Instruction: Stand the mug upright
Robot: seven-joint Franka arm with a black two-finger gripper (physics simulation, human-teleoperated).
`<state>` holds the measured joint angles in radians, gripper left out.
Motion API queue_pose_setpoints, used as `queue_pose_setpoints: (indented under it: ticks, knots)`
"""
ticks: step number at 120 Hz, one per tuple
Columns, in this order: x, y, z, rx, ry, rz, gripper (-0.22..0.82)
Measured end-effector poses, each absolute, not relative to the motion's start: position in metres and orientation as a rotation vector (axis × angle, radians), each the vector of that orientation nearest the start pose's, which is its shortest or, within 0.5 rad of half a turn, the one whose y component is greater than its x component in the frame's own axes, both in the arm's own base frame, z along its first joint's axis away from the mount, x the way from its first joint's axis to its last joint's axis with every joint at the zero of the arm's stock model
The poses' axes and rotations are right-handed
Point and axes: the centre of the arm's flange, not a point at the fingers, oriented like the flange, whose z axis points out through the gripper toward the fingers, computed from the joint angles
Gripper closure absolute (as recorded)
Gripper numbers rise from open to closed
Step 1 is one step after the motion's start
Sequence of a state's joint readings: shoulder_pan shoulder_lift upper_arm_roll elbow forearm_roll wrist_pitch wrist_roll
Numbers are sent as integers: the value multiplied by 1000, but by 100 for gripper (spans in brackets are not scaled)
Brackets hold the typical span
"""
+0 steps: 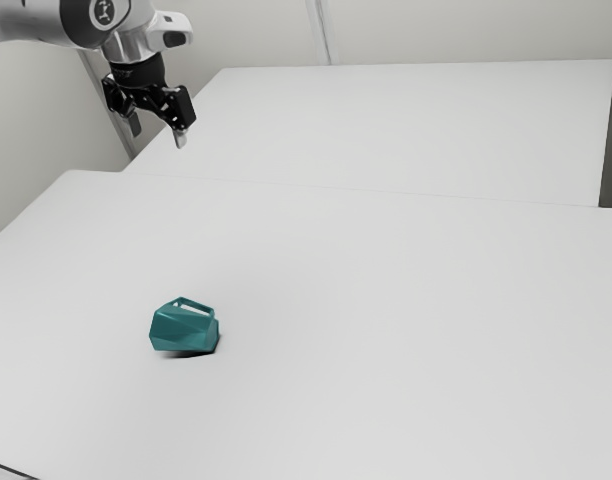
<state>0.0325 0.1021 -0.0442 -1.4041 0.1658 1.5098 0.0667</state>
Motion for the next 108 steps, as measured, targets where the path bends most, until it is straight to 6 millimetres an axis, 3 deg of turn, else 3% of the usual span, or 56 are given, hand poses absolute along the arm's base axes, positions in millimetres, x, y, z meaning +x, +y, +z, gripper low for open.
queue_pose_setpoints:
  ticks: [20, 37, 49, 63, 91, 108]
  knots:
    - [564, 9, 647, -2989, 108, -22, 0]
    - [535, 11, 621, -3068, 96, -7, 0]
    - [505, 44, 602, -3112, -19, -24, 0]
    - [474, 68, 582, -3169, -127, -63, 0]
    - [438, 112, 527, -3268, -351, -72, 0]
    - [421, 132, 521, -3326, -450, -133, 0]
